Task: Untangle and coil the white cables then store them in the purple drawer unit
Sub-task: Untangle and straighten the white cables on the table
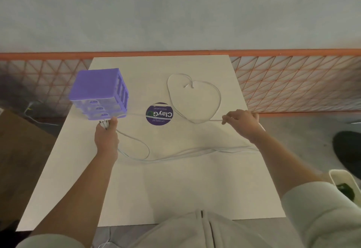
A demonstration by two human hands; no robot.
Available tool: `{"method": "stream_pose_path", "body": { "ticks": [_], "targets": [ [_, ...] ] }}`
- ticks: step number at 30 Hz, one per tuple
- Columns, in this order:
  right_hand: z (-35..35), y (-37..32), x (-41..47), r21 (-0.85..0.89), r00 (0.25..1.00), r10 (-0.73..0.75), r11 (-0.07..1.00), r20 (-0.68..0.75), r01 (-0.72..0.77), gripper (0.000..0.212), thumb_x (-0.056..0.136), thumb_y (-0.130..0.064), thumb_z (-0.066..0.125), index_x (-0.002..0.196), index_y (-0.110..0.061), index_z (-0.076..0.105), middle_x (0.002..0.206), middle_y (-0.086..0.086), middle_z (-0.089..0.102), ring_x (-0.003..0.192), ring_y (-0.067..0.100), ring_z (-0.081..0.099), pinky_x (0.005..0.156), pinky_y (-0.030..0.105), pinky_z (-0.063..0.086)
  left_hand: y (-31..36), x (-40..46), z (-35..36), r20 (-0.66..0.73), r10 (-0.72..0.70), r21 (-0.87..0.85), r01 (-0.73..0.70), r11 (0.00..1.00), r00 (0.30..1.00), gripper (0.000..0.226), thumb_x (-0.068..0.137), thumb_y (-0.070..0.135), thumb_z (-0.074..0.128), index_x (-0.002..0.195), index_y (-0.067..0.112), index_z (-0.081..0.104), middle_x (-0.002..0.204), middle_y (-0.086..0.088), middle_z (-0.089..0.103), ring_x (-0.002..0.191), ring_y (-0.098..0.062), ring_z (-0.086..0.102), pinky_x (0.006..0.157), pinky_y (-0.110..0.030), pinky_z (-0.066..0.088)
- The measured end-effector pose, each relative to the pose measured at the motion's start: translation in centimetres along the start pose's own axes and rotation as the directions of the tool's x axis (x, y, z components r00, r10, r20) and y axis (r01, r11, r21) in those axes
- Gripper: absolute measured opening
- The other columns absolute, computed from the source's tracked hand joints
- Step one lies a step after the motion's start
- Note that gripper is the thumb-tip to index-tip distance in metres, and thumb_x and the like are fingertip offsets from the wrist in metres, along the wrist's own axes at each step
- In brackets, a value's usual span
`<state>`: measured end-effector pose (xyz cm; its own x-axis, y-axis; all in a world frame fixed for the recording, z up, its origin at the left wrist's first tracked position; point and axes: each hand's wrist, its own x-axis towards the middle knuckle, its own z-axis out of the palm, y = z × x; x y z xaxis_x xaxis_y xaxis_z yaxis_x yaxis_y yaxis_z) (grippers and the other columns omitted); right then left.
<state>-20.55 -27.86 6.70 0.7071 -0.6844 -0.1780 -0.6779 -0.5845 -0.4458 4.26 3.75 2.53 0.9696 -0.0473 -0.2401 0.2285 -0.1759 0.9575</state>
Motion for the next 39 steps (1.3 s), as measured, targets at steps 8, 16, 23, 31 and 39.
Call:
{"method": "stream_pose_path", "body": {
  "ticks": [8, 16, 23, 31, 39],
  "targets": [
    [2.2, 4.3, -1.8, -0.339, 0.999, 0.040, 0.940, 0.021, -0.031, 0.033, 0.098, -0.051, 0.038, 0.089, -0.040, 0.068, 0.095, -0.007, 0.051, 0.112, 0.023, 0.039, 0.092, 0.038, 0.018, 0.8, -2.2, 0.9, 0.140, 0.102, 0.202, -0.129, 0.971, 0.985, 0.022, 0.088, 0.047, 0.063, 0.078, 0.030, 0.053, 0.068, 0.005, 0.048, 0.063, -0.018, 0.042, 0.068, -0.037, 0.038],
    [3.5, 4.8, -1.8, -0.279, 0.978, 0.180, 0.949, 0.108, -0.144, 0.039, 0.102, -0.037, 0.027, 0.120, -0.040, 0.061, 0.116, 0.003, 0.052, 0.119, 0.027, 0.042, 0.107, 0.039, 0.020, 3.2, -4.7, 1.9, 0.281, 0.160, 0.283, -0.241, 0.928, 0.946, 0.019, 0.091, 0.039, 0.064, 0.078, 0.028, 0.054, 0.076, 0.009, 0.056, 0.073, -0.006, 0.050, 0.069, -0.023, 0.038],
    [5.7, -5.4, -2.0, 0.211, 0.984, -0.179, 0.962, 0.006, 0.174, 0.037, 0.098, -0.016, 0.047, 0.134, -0.016, 0.056, 0.133, 0.009, 0.053, 0.128, 0.025, 0.041, 0.106, 0.026, 0.028, 4.3, -5.7, 3.1, 0.467, 0.146, 0.326, -0.323, 0.888, 0.872, 0.020, 0.087, 0.030, 0.070, 0.074, 0.024, 0.057, 0.068, 0.008, 0.052, 0.064, -0.007, 0.043, 0.064, -0.021, 0.035],
    [5.9, -14.6, -2.7, 0.370, 0.892, -0.424, 0.862, 0.156, 0.346, 0.030, 0.100, -0.045, 0.046, 0.104, -0.018, 0.059, 0.094, -0.007, 0.058, 0.088, 0.015, 0.054, 0.078, 0.031, 0.044, 5.3, -6.3, 3.9, 0.552, 0.127, 0.333, -0.357, 0.872, 0.824, 0.018, 0.084, 0.038, 0.072, 0.077, 0.024, 0.063, 0.059, 0.025, 0.057, 0.060, 0.005, 0.049, 0.059, -0.007, 0.037],
    [5.8, -11.0, -1.7, -0.024, 0.901, -0.434, 0.900, 0.006, 0.434, 0.031, 0.099, -0.044, 0.046, 0.096, -0.026, 0.072, 0.085, -0.003, 0.052, 0.094, 0.023, 0.055, 0.088, 0.038, 0.037, 5.1, -4.8, 2.4, 0.316, 0.039, 0.095, -0.072, 0.993, 0.948, 0.033, 0.087, 0.043, 0.068, 0.067, 0.027, 0.048, 0.053, 0.011, 0.035, 0.048, -0.008, 0.030, 0.050, -0.024, 0.027]
  ]
}}
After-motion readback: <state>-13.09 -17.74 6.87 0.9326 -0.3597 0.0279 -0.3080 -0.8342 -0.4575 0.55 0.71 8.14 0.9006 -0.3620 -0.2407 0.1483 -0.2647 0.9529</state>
